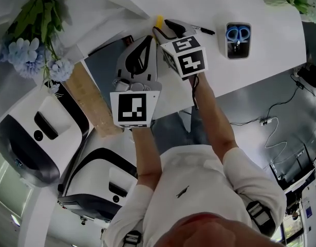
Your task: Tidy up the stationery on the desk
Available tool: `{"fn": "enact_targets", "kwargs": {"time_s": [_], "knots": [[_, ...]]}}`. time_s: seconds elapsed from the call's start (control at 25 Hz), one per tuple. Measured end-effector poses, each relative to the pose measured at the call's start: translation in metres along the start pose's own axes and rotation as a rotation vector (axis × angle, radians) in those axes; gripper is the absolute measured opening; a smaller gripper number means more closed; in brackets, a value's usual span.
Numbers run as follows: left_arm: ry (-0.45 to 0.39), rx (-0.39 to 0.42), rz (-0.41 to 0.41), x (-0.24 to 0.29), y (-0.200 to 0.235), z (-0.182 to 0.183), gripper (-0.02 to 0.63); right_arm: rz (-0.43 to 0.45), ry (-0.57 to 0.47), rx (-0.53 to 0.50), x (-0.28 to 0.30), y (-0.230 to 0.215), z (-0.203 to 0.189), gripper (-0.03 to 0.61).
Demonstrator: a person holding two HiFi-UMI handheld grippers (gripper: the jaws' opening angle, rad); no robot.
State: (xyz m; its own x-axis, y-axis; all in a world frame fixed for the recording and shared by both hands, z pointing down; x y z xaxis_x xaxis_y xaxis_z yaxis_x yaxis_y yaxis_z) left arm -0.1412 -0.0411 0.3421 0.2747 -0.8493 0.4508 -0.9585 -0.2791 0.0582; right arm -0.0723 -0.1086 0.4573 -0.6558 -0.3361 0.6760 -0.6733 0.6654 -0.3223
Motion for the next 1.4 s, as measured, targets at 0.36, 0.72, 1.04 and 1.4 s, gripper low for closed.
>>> {"fn": "enact_targets", "kwargs": {"time_s": [0.36,0.72,1.04,1.4], "knots": [[0.005,-0.022,0.017,-0.004,0.008,-0.006,0.0,-0.026,0.025,-0.008,0.017,0.003,0.012,0.178],[0.001,-0.036,0.029,-0.01,0.009,-0.008,0.0,-0.023,0.084,-0.047,0.019,0.008,0.006,0.156],[0.0,-0.035,0.027,-0.012,0.006,-0.009,0.0,-0.01,0.081,-0.059,0.007,0.009,-0.001,0.067],[-0.009,-0.031,0.014,-0.013,-0.004,-0.007,0.0,-0.011,-0.037,-0.07,-0.032,0.009,0.006,0.066]]}}
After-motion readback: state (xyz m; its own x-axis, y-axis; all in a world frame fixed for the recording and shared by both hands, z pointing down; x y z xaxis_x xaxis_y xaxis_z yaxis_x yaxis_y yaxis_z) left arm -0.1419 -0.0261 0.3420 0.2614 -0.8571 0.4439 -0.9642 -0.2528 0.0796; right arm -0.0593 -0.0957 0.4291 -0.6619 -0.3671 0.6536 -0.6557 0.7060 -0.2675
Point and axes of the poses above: the fingertips, and each gripper's own axes: x forward along the fingers, y to its left, z out of its top, the point moved 7 cm from there along -x, backward along the fingers, and after that the axes turned 1 degree about -y, right-handed, at the moved point
